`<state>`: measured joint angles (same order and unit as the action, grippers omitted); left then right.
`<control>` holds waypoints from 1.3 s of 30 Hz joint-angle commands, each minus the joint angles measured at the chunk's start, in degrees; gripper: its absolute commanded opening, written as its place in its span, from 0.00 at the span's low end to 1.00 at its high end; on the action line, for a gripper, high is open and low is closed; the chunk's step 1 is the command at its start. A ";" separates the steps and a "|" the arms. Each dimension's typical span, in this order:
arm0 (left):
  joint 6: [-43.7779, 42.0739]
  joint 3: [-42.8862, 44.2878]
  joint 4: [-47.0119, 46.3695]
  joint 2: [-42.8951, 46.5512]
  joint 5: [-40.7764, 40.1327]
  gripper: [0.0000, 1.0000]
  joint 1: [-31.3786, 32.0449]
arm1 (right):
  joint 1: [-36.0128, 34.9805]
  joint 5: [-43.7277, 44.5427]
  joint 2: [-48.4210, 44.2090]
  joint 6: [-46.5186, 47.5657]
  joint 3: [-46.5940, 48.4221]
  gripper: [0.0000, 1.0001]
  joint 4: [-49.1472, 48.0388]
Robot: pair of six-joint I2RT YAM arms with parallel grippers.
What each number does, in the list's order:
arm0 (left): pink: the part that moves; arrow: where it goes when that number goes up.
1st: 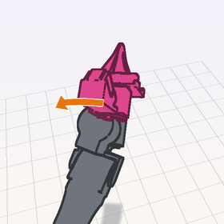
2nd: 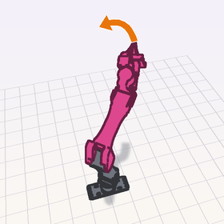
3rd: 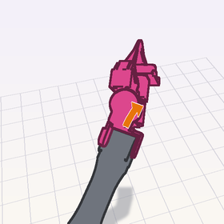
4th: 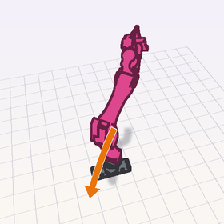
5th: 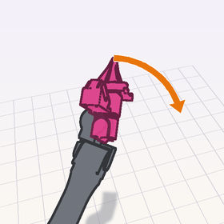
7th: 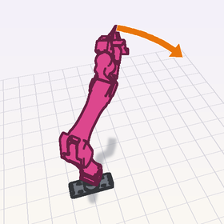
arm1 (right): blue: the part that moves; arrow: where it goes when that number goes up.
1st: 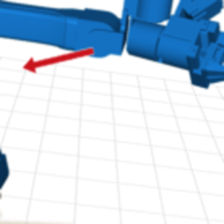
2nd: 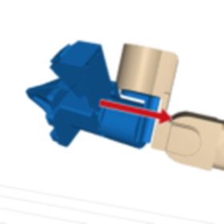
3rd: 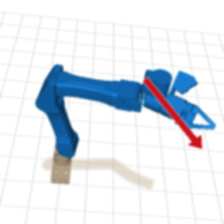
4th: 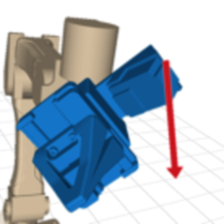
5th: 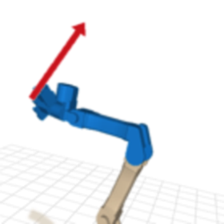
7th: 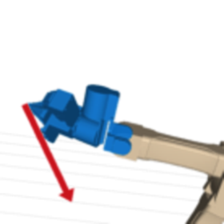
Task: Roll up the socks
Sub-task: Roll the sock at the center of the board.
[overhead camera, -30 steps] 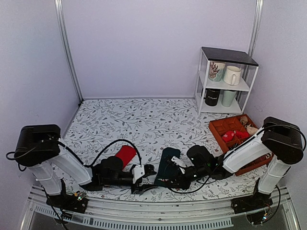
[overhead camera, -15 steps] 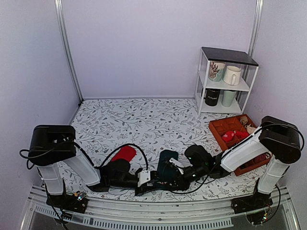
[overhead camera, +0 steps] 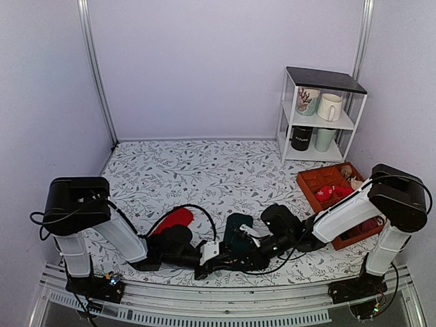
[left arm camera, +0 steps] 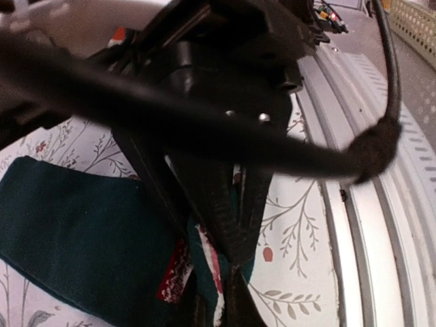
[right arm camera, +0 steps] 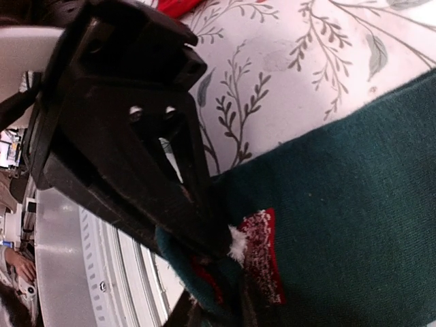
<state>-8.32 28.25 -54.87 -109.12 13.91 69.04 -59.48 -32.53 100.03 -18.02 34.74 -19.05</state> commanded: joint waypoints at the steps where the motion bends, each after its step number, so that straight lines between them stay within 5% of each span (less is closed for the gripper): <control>1: 8.86 0.41 11.35 0.79 1.17 0.00 -1.59 | -0.46 7.12 -1.37 1.72 -2.09 0.24 12.69; 11: 26.49 2.04 26.19 1.52 10.18 0.00 -4.58 | -4.85 22.56 -26.41 18.18 -18.63 0.50 -11.24; 31: 29.49 1.56 25.67 -2.90 14.04 0.00 -6.83 | -12.59 27.77 -7.82 29.71 -8.66 0.50 -13.80; 39: 29.26 1.67 25.10 -2.97 14.68 0.00 -7.21 | -12.68 27.56 -3.48 26.67 -7.49 0.33 -11.36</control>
<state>21.08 32.12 -42.15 -108.40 29.47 62.22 -71.68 -5.76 94.08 10.15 26.37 -31.75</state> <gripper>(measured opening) 0.046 0.355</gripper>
